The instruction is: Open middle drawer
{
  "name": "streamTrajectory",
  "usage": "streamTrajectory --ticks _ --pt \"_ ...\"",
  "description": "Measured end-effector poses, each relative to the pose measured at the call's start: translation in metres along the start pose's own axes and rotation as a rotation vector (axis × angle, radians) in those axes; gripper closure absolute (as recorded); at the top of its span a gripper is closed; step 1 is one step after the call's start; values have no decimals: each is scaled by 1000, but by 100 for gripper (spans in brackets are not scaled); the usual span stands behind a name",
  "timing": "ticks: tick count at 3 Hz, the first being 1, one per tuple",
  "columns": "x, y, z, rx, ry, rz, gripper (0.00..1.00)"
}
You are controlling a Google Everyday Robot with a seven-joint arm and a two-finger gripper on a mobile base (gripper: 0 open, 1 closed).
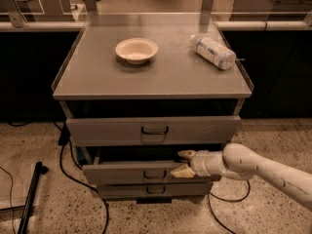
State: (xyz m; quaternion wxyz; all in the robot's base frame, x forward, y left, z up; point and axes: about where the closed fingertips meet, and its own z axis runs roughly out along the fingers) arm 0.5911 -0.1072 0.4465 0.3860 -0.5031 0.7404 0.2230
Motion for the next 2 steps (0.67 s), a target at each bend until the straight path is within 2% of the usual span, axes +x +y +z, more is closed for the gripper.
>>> streamTrajectory --ticks 1,2 --pt "0 0 0 0 0 0 9" --pt "4 6 0 0 4 -3 33"
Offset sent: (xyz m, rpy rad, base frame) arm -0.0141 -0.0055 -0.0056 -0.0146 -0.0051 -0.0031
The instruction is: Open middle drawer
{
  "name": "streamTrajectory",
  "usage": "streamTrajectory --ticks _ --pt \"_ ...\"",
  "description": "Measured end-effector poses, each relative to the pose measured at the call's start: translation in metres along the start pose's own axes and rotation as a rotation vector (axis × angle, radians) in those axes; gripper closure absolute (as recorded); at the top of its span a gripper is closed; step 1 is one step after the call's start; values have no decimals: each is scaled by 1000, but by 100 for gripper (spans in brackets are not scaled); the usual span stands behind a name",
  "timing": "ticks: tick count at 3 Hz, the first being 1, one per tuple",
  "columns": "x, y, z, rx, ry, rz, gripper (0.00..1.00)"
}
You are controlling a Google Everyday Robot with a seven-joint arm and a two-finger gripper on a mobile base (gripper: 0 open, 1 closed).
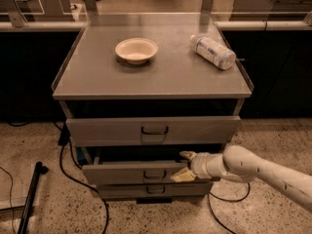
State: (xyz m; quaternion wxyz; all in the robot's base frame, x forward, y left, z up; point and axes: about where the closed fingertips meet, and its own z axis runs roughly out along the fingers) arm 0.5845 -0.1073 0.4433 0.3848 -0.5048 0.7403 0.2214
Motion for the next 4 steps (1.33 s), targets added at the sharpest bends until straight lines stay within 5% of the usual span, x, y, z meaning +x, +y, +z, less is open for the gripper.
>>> streamTrajectory --ticks 1,3,4 --pt "32 16 2 3 43 7 55" --pt "21 15 -7 3 43 6 100" --pt "20 15 -7 3 43 6 100"
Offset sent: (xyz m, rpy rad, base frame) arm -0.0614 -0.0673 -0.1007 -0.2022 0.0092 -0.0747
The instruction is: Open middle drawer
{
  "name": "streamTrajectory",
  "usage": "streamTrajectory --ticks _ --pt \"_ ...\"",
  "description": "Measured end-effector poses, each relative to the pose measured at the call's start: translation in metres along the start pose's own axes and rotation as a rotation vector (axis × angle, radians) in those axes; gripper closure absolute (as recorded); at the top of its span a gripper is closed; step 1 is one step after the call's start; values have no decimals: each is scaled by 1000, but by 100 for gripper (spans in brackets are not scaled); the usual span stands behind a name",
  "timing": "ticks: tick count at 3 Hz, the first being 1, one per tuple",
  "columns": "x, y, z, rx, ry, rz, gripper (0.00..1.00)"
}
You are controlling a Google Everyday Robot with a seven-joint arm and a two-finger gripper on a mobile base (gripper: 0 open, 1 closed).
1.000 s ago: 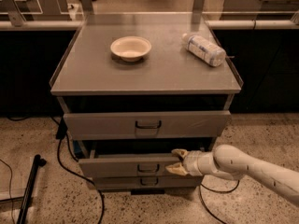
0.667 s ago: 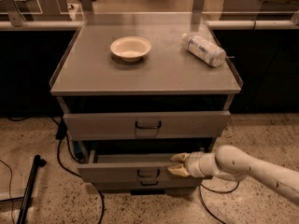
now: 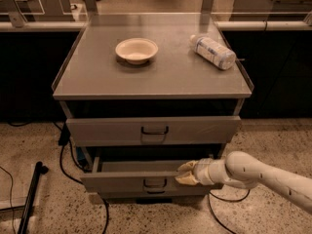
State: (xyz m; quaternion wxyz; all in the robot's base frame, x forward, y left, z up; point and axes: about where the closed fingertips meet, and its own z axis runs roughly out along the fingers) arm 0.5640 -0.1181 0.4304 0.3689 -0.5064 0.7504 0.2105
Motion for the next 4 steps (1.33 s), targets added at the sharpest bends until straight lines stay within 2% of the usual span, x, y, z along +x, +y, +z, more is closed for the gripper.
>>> streamTrajectory --ticks 1,3,4 --pt "0 0 0 0 0 0 86" --pt "0 0 0 0 0 0 40" --pt "0 0 0 0 0 0 41"
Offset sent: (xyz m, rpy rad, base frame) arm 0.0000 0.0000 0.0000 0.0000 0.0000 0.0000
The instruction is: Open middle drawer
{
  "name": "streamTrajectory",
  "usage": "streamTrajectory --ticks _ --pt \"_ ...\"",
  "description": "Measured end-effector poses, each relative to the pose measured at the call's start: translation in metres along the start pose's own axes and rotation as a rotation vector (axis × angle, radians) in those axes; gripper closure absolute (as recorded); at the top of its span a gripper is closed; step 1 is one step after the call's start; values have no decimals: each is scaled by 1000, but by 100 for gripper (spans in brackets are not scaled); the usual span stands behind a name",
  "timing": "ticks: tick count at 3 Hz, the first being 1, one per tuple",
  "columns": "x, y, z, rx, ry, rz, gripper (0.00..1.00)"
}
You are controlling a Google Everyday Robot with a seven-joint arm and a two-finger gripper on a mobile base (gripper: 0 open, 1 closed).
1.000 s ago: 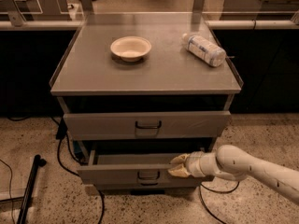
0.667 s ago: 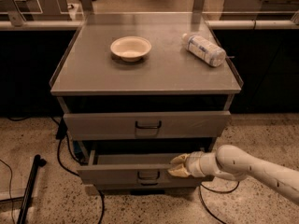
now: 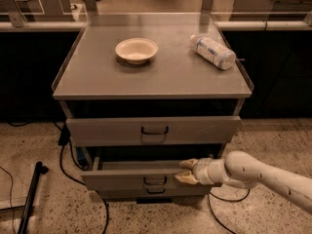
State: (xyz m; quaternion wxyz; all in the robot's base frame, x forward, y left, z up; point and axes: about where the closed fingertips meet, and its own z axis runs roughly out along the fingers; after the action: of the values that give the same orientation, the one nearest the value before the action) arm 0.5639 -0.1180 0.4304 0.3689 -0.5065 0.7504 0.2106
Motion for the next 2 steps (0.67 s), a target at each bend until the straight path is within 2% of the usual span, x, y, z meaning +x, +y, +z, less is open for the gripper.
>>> streamTrajectory --ticks 1,2 --pt "0 0 0 0 0 0 65" --pt "14 17 -12 1 4 8 88"
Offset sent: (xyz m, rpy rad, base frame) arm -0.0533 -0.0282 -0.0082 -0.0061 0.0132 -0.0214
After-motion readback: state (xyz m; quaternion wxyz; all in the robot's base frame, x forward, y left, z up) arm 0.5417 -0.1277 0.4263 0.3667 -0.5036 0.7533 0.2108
